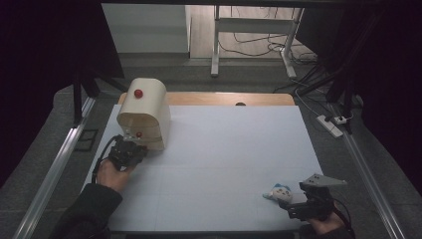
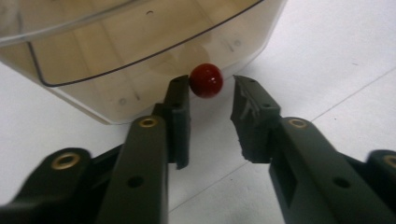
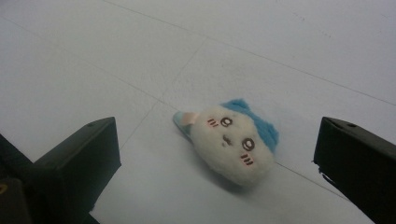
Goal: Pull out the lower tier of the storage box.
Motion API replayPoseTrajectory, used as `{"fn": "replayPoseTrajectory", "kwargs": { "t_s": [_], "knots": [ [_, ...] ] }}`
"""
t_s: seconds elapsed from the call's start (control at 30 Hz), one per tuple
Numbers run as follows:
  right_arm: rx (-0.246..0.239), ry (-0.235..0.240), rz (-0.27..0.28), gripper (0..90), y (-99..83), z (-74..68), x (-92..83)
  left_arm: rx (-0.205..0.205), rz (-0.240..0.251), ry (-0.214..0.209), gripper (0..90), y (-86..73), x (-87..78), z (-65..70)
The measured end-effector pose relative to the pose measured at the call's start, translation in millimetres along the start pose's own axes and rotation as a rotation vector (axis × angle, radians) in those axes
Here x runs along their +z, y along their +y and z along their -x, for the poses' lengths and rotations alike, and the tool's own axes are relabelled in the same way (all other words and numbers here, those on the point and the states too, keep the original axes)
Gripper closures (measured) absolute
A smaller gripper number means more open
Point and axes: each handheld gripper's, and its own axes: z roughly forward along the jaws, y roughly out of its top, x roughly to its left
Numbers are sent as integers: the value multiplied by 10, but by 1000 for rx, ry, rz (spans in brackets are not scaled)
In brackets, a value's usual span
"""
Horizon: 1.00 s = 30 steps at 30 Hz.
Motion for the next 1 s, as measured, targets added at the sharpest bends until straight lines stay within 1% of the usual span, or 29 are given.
{"fn": "replayPoseTrajectory", "kwargs": {
  "t_s": [0.03, 0.1, 0.23, 0.37, 0.53, 0.57, 0.6, 0.63, 0.67, 0.7, 0.73, 0.77, 0.83, 0.87, 0.93, 1.0],
  "knots": [
    [0, 0, 0, 0, 0, 0, 0, -1, -1, 5, 708, 1, 0, 2],
    [1, 2, 1, 0, 1, 0, 2, -5, -7, 11, 722, 4, 7, 3],
    [0, 3, 1, 0, 2, -2, 3, -19, -14, 11, 728, 14, 9, 6],
    [-2, 3, 2, 0, 3, -2, 5, -19, -27, 23, 735, 33, 5, 25],
    [1, 3, 4, 0, 1, -3, 3, -25, -23, 22, 741, 12, -22, 24],
    [1, 3, 4, 0, 1, -3, 3, -32, -14, 19, 741, 1, -40, 25],
    [1, 2, 4, 0, 1, -3, 3, -43, 13, 11, 768, -18, -81, 23],
    [0, 0, 3, 0, 2, -3, 0, -50, 23, 7, 885, -31, -117, 15],
    [0, 0, 3, 0, 1, -3, 0, -57, 8, -5, 888, -38, -112, 5],
    [0, 2, 3, 0, 2, -2, 1, -56, 0, -9, 885, -51, -93, 5],
    [0, 3, 4, 0, 2, 0, 3, -55, -3, -1, 861, -56, -76, 15],
    [-3, 4, 4, 0, 5, -2, 7, -46, -7, 3, 765, -51, -72, 20],
    [-4, 1, 1, 0, 8, -5, 10, -54, 1, 10, 706, -38, -58, 42],
    [-4, 1, 1, 0, 8, -5, 10, -54, -1, 18, 706, -32, -51, 56],
    [-2, 1, -1, 0, 11, -3, 12, -55, -6, 45, 660, -23, -23, 85],
    [-2, 1, -2, 0, 11, -4, 13, -49, -16, 67, 658, -10, 13, 103]
  ]
}}
